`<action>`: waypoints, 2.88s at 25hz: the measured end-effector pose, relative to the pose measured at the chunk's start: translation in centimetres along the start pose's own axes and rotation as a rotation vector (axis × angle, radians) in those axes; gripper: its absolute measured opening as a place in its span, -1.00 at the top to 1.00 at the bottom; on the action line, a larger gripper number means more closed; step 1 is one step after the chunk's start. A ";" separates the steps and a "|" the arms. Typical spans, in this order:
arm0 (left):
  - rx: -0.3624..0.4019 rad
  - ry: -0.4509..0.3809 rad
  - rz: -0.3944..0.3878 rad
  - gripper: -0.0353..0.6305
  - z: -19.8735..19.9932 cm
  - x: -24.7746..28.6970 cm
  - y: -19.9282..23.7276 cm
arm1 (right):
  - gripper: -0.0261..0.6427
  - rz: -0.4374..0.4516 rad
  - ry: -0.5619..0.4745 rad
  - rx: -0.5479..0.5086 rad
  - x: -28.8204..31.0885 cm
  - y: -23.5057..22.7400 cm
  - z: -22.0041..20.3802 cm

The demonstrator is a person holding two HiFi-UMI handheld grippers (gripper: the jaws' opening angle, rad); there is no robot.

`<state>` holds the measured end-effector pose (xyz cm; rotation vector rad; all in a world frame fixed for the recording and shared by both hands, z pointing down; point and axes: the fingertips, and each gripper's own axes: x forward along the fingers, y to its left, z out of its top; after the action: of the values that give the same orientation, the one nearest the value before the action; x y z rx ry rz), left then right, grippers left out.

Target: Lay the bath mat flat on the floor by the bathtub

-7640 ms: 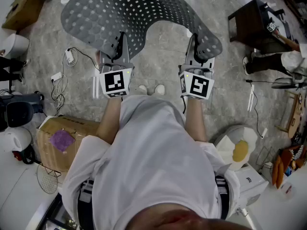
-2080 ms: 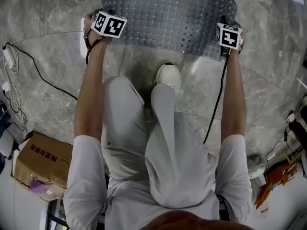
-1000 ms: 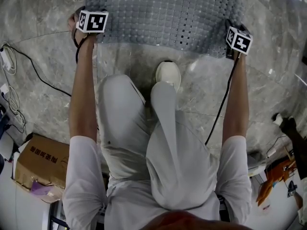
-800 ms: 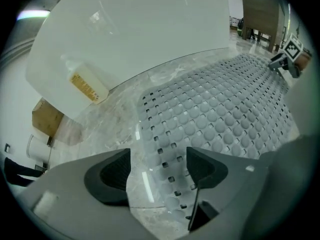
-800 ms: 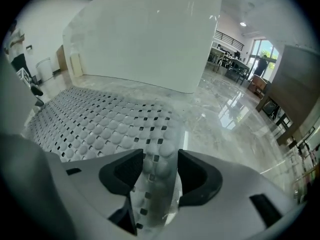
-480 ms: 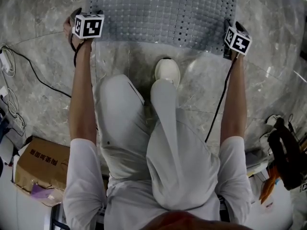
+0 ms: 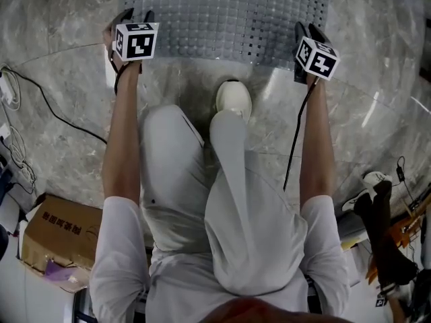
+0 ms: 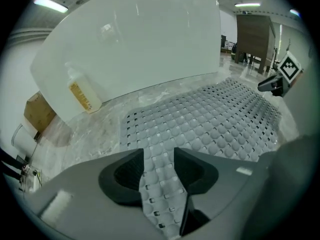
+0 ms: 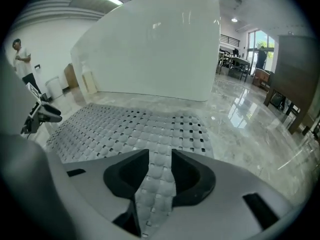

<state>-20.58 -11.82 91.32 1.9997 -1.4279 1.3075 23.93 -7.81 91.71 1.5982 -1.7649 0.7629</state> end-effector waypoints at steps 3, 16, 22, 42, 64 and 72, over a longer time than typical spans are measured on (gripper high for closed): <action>-0.001 -0.053 0.018 0.57 1.3 -0.7 -1.1 | 0.61 0.026 -0.032 0.008 -0.5 2.0 0.6; -0.075 -0.106 -0.082 0.91 4.7 -5.8 -3.0 | 0.91 0.114 -0.083 0.054 -5.0 8.6 4.8; -0.083 -0.024 -0.140 0.91 7.1 -11.9 -6.2 | 0.91 0.126 0.006 0.087 -11.8 8.0 6.3; -0.031 -0.113 -0.206 0.91 29.7 -57.7 -2.3 | 0.91 0.217 -0.065 0.122 -54.3 13.5 34.2; -0.076 -0.611 -0.076 0.91 49.8 -84.4 5.3 | 0.91 0.377 -0.618 -0.075 -78.1 16.8 59.0; 0.013 -0.842 -0.048 0.91 54.0 -90.9 5.9 | 0.92 0.298 -0.825 -0.153 -84.0 17.2 63.2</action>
<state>-5.88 -3.22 -13.17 2.7259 -1.6550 0.4242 7.76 -1.88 -13.38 1.6847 -2.6027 0.0479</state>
